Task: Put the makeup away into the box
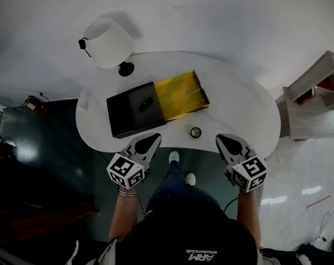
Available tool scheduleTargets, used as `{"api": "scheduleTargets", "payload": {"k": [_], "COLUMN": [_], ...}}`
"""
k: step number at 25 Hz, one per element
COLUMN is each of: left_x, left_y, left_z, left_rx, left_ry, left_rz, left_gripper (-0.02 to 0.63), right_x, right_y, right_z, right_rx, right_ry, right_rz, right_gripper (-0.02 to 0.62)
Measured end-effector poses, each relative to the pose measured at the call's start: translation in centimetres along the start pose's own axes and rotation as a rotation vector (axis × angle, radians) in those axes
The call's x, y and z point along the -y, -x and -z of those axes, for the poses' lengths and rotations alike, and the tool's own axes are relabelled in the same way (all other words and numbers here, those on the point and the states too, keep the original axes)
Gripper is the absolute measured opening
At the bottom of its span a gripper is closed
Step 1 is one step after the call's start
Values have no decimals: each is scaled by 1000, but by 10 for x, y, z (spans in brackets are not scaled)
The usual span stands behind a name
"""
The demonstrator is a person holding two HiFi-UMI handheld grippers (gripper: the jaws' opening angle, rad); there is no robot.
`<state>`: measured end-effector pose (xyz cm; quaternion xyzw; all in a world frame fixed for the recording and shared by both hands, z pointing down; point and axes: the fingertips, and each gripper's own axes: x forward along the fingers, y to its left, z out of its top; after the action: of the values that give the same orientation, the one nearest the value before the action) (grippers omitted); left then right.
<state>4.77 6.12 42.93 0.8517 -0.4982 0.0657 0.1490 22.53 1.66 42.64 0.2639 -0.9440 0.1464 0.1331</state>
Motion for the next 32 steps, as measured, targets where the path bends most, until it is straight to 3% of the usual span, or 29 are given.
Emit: {"api": "scheduleTargets", "payload": {"k": [4,10,18,32], "left_x": [-13,-23,-23,-20], "left_y": [-18,-37,-51,-74], "left_z": [19,33,62,104], "left_rx": [-63,-117,-230,-326], "left_ry": [-12,110,80,167], "left_rz": [35,110,175,259], "left_gripper": [20,20,20,21], "right_x": [1,2,-1,0], "right_y": [-15,-39,-68,-96], "right_z": [5,25,42,84], "right_rx": [-35,-135,-210,-309], "right_ry": [5,-26,-38,-117], "right_rz": [2,21,47,52], "right_gripper": [20,20,20,23]}}
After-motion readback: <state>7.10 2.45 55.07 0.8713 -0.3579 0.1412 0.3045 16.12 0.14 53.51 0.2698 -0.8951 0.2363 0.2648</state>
